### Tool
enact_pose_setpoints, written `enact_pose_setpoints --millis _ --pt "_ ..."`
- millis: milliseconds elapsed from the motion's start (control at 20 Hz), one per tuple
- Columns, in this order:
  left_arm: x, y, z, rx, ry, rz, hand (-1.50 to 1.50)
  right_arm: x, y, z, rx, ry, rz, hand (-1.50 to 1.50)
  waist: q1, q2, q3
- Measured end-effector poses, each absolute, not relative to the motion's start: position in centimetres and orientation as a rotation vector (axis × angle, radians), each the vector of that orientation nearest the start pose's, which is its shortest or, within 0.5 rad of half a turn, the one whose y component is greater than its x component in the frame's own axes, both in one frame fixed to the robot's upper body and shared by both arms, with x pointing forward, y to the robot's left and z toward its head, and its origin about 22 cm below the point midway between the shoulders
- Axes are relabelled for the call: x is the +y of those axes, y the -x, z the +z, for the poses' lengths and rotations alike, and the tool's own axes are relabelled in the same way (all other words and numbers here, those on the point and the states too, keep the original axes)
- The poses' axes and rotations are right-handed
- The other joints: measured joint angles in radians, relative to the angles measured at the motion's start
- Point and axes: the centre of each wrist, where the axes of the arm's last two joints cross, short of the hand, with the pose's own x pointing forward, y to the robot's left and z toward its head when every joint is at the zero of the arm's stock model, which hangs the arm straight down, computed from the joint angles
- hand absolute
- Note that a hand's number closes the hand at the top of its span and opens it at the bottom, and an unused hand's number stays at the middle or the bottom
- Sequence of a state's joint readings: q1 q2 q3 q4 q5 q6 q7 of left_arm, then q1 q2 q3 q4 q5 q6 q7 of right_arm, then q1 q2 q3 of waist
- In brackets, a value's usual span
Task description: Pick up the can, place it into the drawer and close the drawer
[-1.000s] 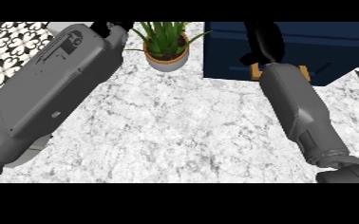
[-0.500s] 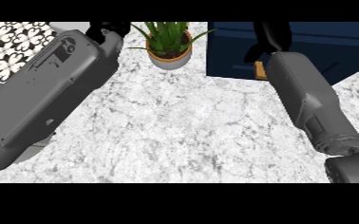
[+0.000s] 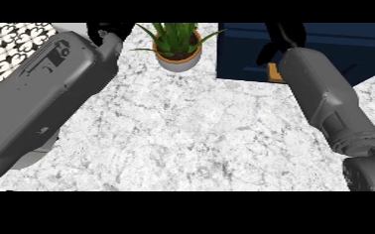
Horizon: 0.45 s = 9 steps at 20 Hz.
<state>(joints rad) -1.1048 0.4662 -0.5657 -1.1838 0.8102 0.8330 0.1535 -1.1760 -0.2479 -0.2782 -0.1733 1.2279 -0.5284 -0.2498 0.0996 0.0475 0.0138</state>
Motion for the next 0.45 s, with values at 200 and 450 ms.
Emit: enact_pose_setpoints --millis 200,450 --pt "11.91 -38.63 23.0 -1.725 -0.013 0.136 -1.5 -21.33 -46.5 9.59 -1.705 0.99 0.9 -1.5 -0.007 -0.006 -0.001" --pt "12.35 -38.26 22.77 -1.72 -0.011 0.135 -1.5 -21.23 -46.7 10.11 -1.767 0.796 0.703 -1.5 -0.006 -0.009 -0.001"
